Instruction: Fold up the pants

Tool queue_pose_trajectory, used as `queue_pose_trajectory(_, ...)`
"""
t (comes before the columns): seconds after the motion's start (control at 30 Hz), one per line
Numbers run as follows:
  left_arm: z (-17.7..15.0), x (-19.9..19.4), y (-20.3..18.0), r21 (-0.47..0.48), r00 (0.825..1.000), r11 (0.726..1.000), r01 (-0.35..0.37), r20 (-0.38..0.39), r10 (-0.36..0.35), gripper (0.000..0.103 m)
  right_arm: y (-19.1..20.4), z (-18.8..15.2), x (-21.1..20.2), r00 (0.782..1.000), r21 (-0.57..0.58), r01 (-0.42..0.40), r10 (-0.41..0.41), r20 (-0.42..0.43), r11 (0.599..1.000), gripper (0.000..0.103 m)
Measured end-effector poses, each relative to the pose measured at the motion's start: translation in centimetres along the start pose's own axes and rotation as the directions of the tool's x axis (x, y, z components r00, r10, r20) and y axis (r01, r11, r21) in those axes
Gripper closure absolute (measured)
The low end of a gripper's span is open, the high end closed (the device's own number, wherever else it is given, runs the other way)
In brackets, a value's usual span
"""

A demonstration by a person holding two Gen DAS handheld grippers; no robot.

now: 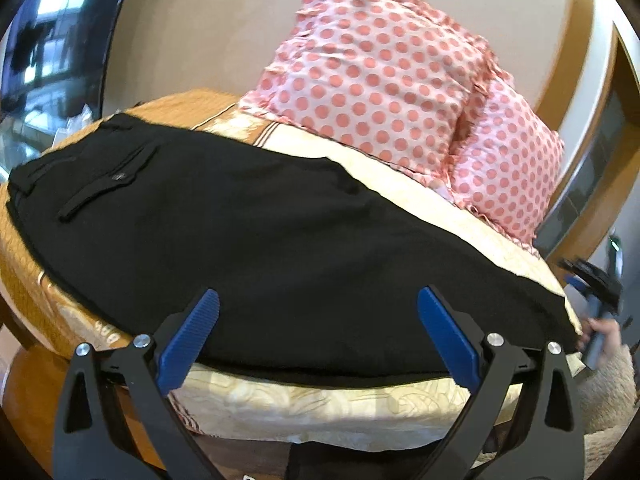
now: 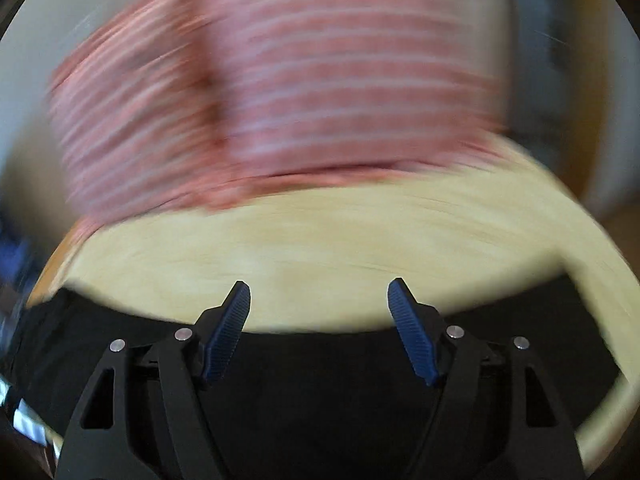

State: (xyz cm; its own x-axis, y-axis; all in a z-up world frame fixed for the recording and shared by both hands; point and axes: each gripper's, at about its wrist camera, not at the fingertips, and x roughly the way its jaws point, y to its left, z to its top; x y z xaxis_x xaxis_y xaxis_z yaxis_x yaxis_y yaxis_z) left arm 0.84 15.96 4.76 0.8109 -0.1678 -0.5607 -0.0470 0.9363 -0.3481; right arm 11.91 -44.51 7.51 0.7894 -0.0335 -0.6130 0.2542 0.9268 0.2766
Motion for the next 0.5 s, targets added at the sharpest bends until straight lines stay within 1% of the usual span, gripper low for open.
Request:
queue_pose_trajectory(0.03, 0.0, 0.1, -0.3, 0.007, 1.0, 1.0, 0.001, 0.0, -0.001, 0.003, -4.7, -0.6, -1.4, 0.999, 0.13, 0.036, -0.039, 0.017, 0.991, 0.03)
queue_pose_trajectory(0.07, -0.1, 0.4, -0.6, 0.011, 1.0, 1.0, 0.011, -0.002, -0.011, 0.003, -8.5, -1.4, -2.3, 0.998, 0.238, 0.049, -0.056, 0.026, 0.97, 0.03)
queue_pose_trajectory(0.1, -0.1, 0.6, -0.8, 0.01, 1.0, 1.0, 0.017, -0.005, -0.017, 0.003, -11.0, -2.0, -2.9, 0.997, 0.31, 0.061, -0.072, 0.025, 0.949, 0.03)
queue_pose_trajectory(0.13, -0.1, 1.0, -1.1, 0.009, 1.0, 1.0, 0.025, -0.014, -0.025, 0.003, -14.1, -3.0, -3.7, 0.995, 0.386, 0.084, -0.099, 0.02, 0.919, 0.03)
queue_pose_trajectory(0.2, -0.1, 1.5, -1.2, 0.009, 0.999, 1.0, 0.025, -0.028, -0.025, 0.003, -17.3, -4.6, -4.7, 0.99, 0.469, 0.11, -0.137, 0.024, 0.877, 0.031)
queue_pose_trajectory(0.23, -0.2, 1.9, -1.3, 0.003, 0.999, 1.0, 0.025, -0.041, -0.024, 0.003, -18.9, -5.3, -5.1, 0.99, 0.51, 0.105, -0.137, 0.026, 0.853, 0.031)
queue_pose_trajectory(0.27, -0.3, 2.2, -1.2, -0.004, 0.998, 1.0, 0.025, -0.053, -0.026, 0.003, -20.2, -6.0, -5.2, 0.993, 0.547, 0.086, -0.118, 0.024, 0.833, 0.031)
queue_pose_trajectory(0.33, -0.5, 2.7, -1.0, -0.018, 0.997, 1.0, 0.022, -0.071, -0.024, 0.003, -21.0, -7.0, -4.7, 0.998, 0.594, 0.034, -0.059, 0.023, 0.804, 0.035)
queue_pose_trajectory(0.37, -0.6, 2.7, -1.0, -0.017, 0.997, 1.0, 0.021, -0.069, -0.022, 0.003, -20.7, -7.2, -4.8, 0.997, 0.593, 0.019, -0.056, 0.043, 0.805, 0.036)
queue_pose_trajectory(0.43, -0.5, 2.9, -0.9, -0.015, 0.997, 1.0, 0.022, -0.075, -0.023, 0.003, -20.2, -7.0, -4.2, 0.998, 0.576, 0.026, -0.053, 0.03, 0.817, 0.036)
queue_pose_trajectory(0.5, -0.6, 2.9, -0.9, -0.018, 0.997, 1.0, 0.024, -0.074, -0.026, 0.003, -19.6, -6.9, -4.1, 1.0, 0.571, 0.001, -0.017, 0.021, 0.821, 0.036)
